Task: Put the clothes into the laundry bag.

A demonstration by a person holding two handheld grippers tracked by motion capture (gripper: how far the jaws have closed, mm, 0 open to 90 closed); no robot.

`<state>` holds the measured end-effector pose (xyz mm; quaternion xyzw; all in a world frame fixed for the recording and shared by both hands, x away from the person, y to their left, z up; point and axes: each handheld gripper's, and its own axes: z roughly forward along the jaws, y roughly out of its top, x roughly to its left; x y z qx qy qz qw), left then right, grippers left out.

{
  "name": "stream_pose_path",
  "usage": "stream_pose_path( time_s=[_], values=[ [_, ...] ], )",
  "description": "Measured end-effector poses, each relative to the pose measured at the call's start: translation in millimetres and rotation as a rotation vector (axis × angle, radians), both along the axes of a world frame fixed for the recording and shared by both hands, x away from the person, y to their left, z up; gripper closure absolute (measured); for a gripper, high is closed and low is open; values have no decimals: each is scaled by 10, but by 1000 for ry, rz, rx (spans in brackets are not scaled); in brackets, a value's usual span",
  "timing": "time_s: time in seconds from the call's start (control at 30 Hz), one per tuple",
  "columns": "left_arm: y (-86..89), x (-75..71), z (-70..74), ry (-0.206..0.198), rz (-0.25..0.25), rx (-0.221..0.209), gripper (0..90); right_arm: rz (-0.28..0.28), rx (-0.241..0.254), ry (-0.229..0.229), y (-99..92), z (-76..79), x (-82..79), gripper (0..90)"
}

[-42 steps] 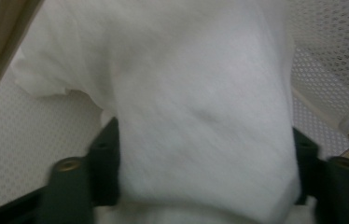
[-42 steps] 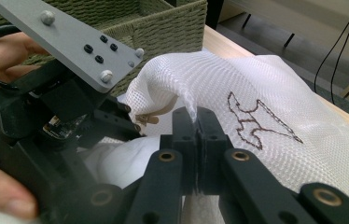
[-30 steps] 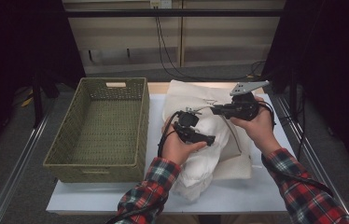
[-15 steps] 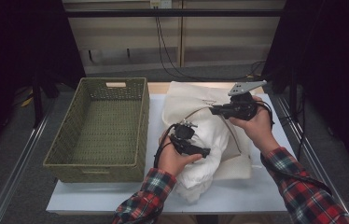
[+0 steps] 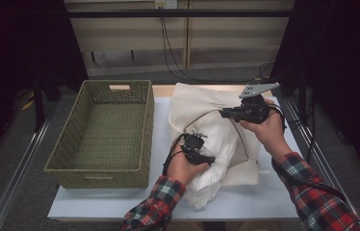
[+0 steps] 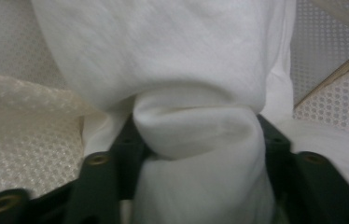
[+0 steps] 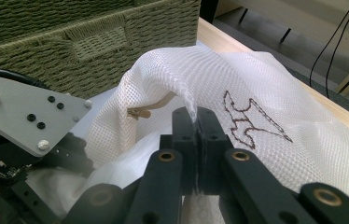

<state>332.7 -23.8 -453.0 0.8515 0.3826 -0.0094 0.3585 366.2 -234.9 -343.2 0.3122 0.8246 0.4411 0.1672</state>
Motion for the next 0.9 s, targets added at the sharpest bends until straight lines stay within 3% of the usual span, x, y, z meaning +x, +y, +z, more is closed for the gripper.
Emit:
stream_pose_path(
  time_s=[0.2, 0.33, 0.43, 0.67, 0.9],
  values=[
    [-9, 22, 58, 16, 15, -6, 635, 1, 4, 4, 10, -11, -4, 882],
    [-2, 33, 160, 3, -22, -12, 653, 8, 7, 10, 34, -38, -3, 882],
    [-20, 55, 222, 10, -23, -53, 654, 13, 17, 18, 49, -47, 6, 882],
    [-113, 95, 308, -28, -7, -98, 666, 22, 19, 15, 84, -22, -1, 883],
    [-158, 227, 392, -79, 38, -104, 670, 28, 28, 1, 48, 34, -30, 883]
  ],
)
